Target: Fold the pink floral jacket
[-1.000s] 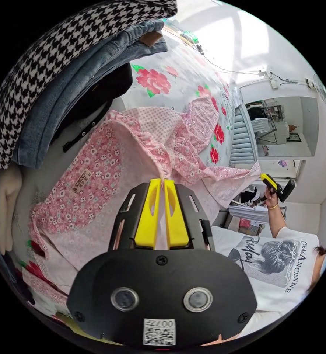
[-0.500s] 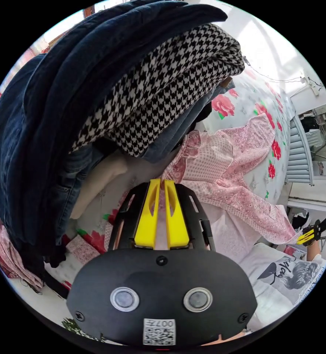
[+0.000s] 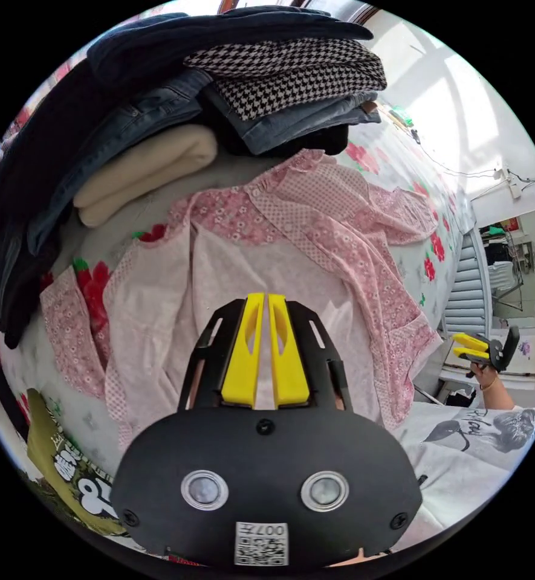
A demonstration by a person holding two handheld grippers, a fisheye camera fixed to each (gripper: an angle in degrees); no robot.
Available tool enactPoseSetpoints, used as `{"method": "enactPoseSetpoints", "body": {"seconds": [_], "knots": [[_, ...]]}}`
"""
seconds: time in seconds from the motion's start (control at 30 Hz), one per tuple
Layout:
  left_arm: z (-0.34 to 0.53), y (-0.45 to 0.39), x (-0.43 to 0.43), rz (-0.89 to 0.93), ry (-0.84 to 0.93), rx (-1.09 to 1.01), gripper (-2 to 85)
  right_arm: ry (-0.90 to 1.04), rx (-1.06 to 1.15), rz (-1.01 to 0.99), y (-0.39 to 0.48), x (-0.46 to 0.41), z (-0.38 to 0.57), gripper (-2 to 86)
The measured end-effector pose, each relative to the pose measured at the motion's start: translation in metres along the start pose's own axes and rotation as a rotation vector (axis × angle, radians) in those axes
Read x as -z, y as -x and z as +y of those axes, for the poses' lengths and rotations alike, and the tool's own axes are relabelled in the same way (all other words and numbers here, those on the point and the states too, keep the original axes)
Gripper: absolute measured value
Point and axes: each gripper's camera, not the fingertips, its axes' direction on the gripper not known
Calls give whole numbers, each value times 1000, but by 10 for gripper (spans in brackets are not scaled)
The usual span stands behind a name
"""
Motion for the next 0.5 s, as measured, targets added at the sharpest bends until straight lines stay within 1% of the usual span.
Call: {"method": "enactPoseSetpoints", "body": {"seconds": [0.2,0.27,0.33,0.43,0.5], "knots": [[118,-91,-42,171,89,-66,-9,144,63,52,3,-51,-17,15],[139,-112,-54,181,136,-84,-10,177,105,122,9,-59,-12,7],[156,-125,-60,193,170,-85,-10,199,158,99,16,-59,2,3],[178,-139,-63,150,201,-126,-10,241,123,46,17,-59,28,1],[190,-141,-61,132,212,-141,-10,266,52,17,16,-58,36,4]]}}
